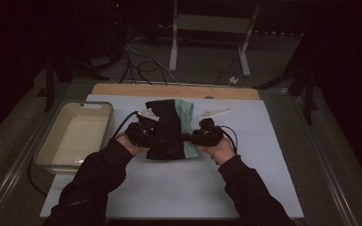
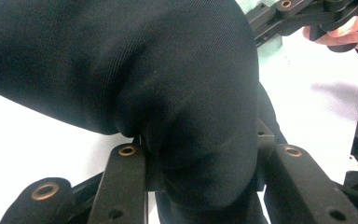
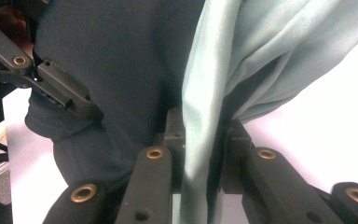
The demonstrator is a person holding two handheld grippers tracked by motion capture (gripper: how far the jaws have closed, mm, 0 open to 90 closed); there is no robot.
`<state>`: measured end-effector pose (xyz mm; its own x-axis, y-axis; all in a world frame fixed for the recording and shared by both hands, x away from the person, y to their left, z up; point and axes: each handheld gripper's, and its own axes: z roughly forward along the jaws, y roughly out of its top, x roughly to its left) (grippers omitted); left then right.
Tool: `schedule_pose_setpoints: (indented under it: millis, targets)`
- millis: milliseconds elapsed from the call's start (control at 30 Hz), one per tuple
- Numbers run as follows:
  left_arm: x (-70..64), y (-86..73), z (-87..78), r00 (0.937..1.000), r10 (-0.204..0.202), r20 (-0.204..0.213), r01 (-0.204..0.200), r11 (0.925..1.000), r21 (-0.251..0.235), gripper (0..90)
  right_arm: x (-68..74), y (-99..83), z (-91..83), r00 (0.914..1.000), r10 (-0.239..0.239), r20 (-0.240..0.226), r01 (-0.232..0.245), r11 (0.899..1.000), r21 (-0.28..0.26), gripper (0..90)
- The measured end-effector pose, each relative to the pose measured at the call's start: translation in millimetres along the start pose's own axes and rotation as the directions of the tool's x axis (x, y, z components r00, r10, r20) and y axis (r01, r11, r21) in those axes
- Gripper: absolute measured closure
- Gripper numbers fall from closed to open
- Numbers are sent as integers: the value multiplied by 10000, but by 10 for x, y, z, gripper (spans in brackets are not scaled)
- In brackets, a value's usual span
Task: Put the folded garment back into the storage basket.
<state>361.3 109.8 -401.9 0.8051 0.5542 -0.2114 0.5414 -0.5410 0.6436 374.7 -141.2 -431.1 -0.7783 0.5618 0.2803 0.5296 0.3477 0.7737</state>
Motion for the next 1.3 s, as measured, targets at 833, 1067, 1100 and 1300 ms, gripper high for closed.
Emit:
schedule_pose_setpoints:
  millis: [833, 1067, 1100, 1300]
  targets:
    - [251, -311, -701, 9938, -395, -1040, 383, 9992, -130, 624, 458, 510, 514, 9968, -713, -363, 714, 9974, 25, 776]
    - [319, -402, -891, 9902, -571, -1271, 550, 9983, -204, 623, 587, 640, 649, 9950, -834, -553, 836, 9965, 4, 776]
    - [335, -412, -920, 9900, -579, -1285, 556, 9982, -212, 622, 600, 658, 664, 9951, -780, -604, 781, 9969, -11, 776]
    - [395, -476, -1071, 9867, -739, -1449, 706, 9971, -275, 621, 698, 766, 768, 9940, -842, -700, 841, 9965, -40, 776]
